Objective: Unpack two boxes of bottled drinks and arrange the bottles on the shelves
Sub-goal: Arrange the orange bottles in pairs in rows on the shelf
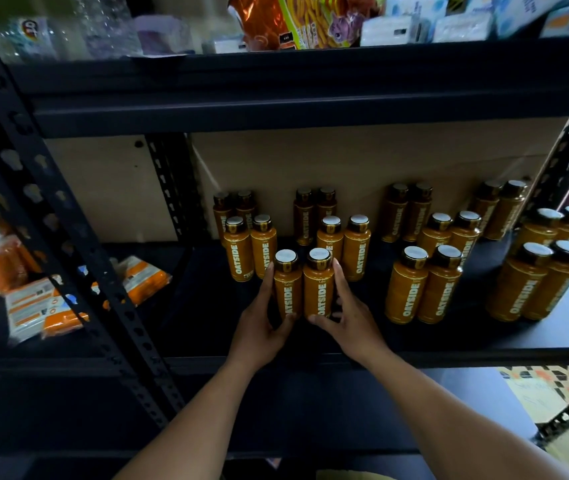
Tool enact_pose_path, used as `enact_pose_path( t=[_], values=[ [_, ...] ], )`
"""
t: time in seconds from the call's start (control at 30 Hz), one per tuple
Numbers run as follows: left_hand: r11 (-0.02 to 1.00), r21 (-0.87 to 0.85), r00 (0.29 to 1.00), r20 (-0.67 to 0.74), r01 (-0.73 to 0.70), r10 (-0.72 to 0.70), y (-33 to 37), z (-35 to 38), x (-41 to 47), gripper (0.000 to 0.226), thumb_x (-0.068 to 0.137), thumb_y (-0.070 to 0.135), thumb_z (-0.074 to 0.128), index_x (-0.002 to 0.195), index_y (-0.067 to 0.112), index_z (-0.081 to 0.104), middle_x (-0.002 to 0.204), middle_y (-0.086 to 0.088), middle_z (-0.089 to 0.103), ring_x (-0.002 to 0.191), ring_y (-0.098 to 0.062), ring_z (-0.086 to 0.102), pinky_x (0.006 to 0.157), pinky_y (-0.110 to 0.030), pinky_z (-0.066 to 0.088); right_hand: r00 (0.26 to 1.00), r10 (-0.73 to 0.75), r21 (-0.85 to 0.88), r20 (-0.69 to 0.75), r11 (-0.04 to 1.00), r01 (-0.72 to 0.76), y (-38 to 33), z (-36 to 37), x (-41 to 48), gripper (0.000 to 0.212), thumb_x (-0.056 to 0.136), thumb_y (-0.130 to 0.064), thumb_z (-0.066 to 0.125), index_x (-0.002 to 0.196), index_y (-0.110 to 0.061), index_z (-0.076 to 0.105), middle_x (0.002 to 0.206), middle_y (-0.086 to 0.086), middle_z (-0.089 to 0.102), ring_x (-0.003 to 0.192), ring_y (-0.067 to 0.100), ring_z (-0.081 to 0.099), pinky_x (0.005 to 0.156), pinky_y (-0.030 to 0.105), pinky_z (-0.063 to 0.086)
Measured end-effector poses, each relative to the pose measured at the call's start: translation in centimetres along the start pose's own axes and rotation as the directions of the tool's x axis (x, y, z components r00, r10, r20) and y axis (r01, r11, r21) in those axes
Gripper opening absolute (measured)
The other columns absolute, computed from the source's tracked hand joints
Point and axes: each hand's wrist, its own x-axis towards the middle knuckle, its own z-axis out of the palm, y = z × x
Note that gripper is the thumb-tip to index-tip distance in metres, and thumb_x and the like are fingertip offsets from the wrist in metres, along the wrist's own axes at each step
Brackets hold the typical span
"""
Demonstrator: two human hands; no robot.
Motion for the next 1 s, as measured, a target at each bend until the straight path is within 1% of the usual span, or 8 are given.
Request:
enact_pose_path(
  t=[0.2, 0.33, 0.43, 0.5, 0.57, 0.67, 0.8, 1.0],
  values=[
    [1.0, 0.004, 1.0, -0.004, 0.009, -0.009, -0.11, -0.11, -0.04, 0.11, 0.092, 0.025, 0.073, 0.144, 0.07, -0.013, 0.146, 0.031, 0.031, 0.134, 0.008, 0.029, 0.106, -0.024, 0.034, 1.0, -0.006, -0.017, 0.004, 1.0, 0.006, 0.27, 0.07, 0.02, 0.116, 0.092, -0.028, 0.076, 0.14, -0.075, -0.019, 0.168, -0.008, 0.021, 0.147, 0.017, 0.036, 0.113, 0.046, 0.045],
    [1.0, 0.007, 1.0, 0.007, 0.014, -0.014, -0.02, -0.26, 0.03, 0.11, 0.093, 0.027, 0.072, 0.146, 0.067, -0.015, 0.156, 0.021, 0.035, 0.14, 0.0, 0.031, 0.11, -0.031, 0.036, 1.0, -0.004, -0.018, 0.01, 1.0, 0.005, 0.33, 0.08, 0.06, 0.117, 0.093, -0.027, 0.076, 0.141, -0.075, -0.019, 0.169, -0.009, 0.018, 0.147, 0.017, 0.035, 0.114, 0.047, 0.044],
    [1.0, 0.009, 1.0, 0.018, 0.019, -0.019, 0.01, -0.3, 0.09, 0.11, 0.093, 0.027, 0.072, 0.145, 0.068, -0.016, 0.161, 0.016, 0.031, 0.145, -0.006, 0.03, 0.114, -0.037, 0.035, 1.0, -0.002, -0.024, 0.012, 1.0, 0.002, 0.36, 0.07, 0.06, 0.117, 0.093, -0.028, 0.076, 0.141, -0.074, -0.02, 0.169, -0.008, 0.019, 0.147, 0.017, 0.036, 0.114, 0.047, 0.044],
    [1.0, 0.005, 1.0, 0.018, 0.015, -0.015, 0.05, -0.32, 0.11, 0.109, 0.093, 0.027, 0.072, 0.144, 0.069, -0.015, 0.161, 0.018, 0.03, 0.146, -0.006, 0.029, 0.114, -0.036, 0.033, 1.0, 0.002, -0.026, 0.014, 1.0, -0.001, 0.36, 0.04, 0.05, 0.117, 0.093, -0.028, 0.076, 0.141, -0.075, -0.02, 0.169, -0.008, 0.019, 0.147, 0.017, 0.036, 0.114, 0.047, 0.044],
    [1.0, 0.005, 1.0, 0.013, 0.006, -0.006, 0.04, -0.32, 0.09, 0.109, 0.093, 0.028, 0.072, 0.143, 0.071, -0.015, 0.156, 0.024, 0.028, 0.142, 0.0, 0.027, 0.113, -0.034, 0.032, 1.0, 0.001, -0.025, 0.016, 1.0, -0.001, 0.36, 0.03, 0.08, 0.117, 0.093, -0.027, 0.076, 0.14, -0.075, -0.02, 0.17, -0.009, 0.018, 0.148, 0.017, 0.035, 0.115, 0.047, 0.044],
    [1.0, 0.011, 1.0, 0.002, 0.005, -0.005, 0.1, -0.3, -0.02, 0.11, 0.092, 0.028, 0.073, 0.141, 0.073, -0.015, 0.15, 0.029, 0.028, 0.138, 0.003, 0.027, 0.112, -0.033, 0.034, 1.0, -0.002, -0.019, 0.017, 1.0, 0.002, 0.38, 0.04, 0.12, 0.117, 0.093, -0.027, 0.076, 0.141, -0.075, -0.019, 0.169, -0.009, 0.018, 0.148, 0.017, 0.036, 0.114, 0.047, 0.044],
    [1.0, 0.019, 1.0, -0.023, 0.01, -0.009, 0.06, -0.22, -0.08, 0.111, 0.091, 0.027, 0.075, 0.143, 0.071, -0.013, 0.155, 0.019, 0.037, 0.137, 0.002, 0.032, 0.107, -0.027, 0.037, 1.0, -0.001, -0.014, 0.025, 1.0, 0.001, 0.53, 0.03, 0.1, 0.116, 0.093, -0.027, 0.076, 0.142, -0.074, -0.018, 0.169, -0.009, 0.02, 0.145, 0.014, 0.038, 0.114, 0.044, 0.045],
    [1.0, 0.017, 0.999, -0.029, 0.016, -0.016, -0.04, -0.22, -0.12, 0.112, 0.09, 0.027, 0.075, 0.144, 0.071, -0.012, 0.157, 0.013, 0.039, 0.14, -0.003, 0.034, 0.112, -0.037, 0.04, 1.0, -0.005, -0.016, 0.028, 1.0, 0.006, 0.61, 0.03, 0.16, 0.116, 0.093, -0.028, 0.076, 0.143, -0.073, -0.018, 0.168, -0.01, 0.021, 0.144, 0.013, 0.039, 0.113, 0.041, 0.045]
  ],
)
